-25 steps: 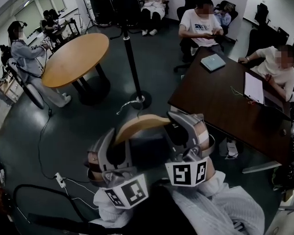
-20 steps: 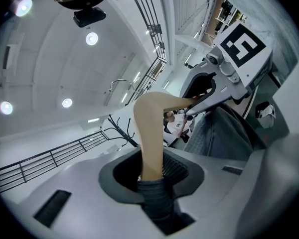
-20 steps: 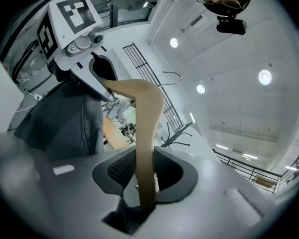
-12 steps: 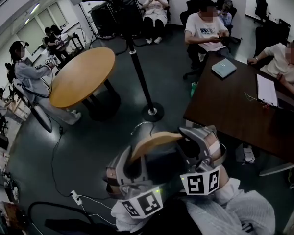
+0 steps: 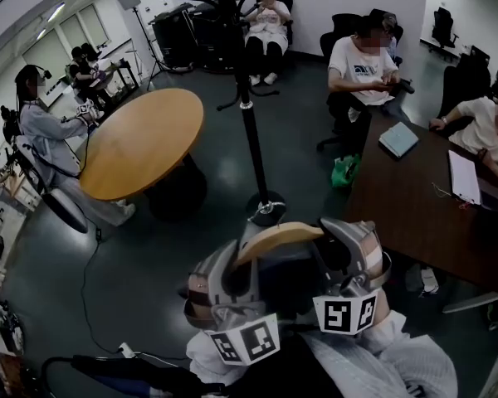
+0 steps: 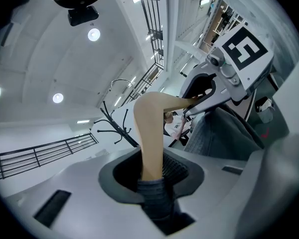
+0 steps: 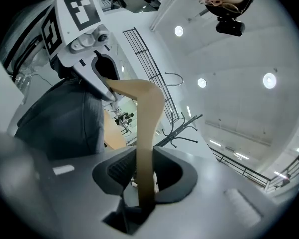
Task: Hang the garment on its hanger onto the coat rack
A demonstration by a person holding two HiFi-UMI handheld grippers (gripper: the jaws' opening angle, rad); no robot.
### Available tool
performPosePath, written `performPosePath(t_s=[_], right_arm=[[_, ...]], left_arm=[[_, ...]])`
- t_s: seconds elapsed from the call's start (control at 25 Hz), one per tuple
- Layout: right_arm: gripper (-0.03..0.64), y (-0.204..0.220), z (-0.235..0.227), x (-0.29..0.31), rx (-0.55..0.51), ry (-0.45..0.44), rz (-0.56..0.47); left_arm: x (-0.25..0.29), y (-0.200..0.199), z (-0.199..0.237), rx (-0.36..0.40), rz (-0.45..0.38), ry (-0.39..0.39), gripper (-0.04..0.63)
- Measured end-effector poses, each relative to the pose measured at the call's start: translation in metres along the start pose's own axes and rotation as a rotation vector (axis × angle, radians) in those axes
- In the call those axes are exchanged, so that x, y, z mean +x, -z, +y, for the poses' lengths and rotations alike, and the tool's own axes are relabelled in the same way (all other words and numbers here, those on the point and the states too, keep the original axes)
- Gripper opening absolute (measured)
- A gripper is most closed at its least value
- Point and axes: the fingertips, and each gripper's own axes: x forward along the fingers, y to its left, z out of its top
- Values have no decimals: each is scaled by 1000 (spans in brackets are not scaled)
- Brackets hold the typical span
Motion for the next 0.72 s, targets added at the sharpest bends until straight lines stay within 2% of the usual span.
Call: performPosePath(t_s=[0.36,0.52,0.72], right_arm=[[97,12,21,84,31,-7,88],[97,28,23,140,36,-15,110],[97,57,5,211,49,-13,86]], left_arm=[[68,56,27,8,-18,54,100],[118,81,39,10,-5,67,100],[193,95,52,12,1,57,100]])
